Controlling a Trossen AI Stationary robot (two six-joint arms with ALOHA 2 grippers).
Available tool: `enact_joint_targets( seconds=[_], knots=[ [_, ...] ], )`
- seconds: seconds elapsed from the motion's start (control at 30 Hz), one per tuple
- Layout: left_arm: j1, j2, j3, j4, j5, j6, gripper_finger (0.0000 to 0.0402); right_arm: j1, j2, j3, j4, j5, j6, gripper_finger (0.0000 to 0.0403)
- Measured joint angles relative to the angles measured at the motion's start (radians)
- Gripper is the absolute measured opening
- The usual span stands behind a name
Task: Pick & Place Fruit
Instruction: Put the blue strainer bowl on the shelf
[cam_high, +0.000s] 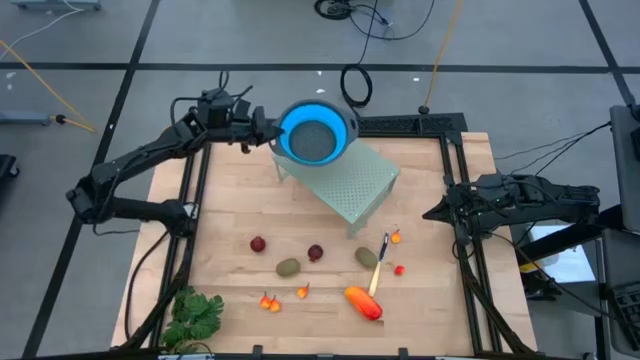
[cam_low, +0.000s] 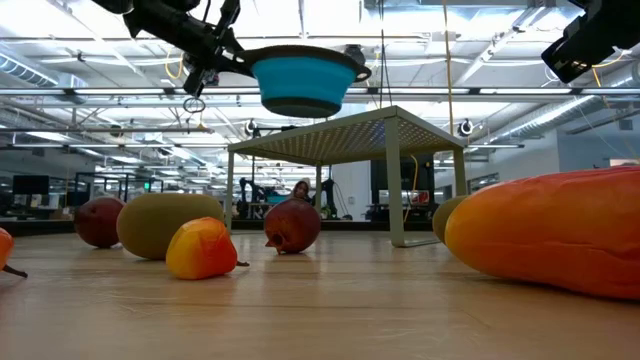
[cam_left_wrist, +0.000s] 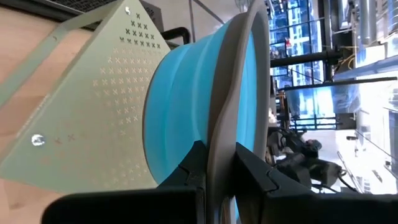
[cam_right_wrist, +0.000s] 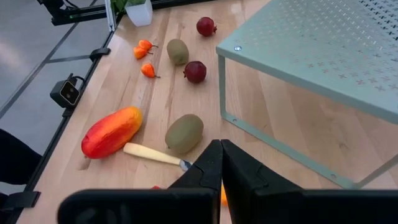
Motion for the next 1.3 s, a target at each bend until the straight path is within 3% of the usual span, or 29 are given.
enact_joint_targets(
  seconds=[0.7, 1.3],
  knots=[
    [0.073, 0.131, 0.000, 0.047, 0.190, 0.071, 0.0033, 0.000, 0.000, 0.000, 0.000, 0.003, 0.000, 0.0000],
    [0.116, 0.131, 0.000, -0.025, 0.231, 0.174, 0.0033, 0.000, 0.000, 0.000, 0.000, 0.031, 0.000, 0.0000]
  ],
)
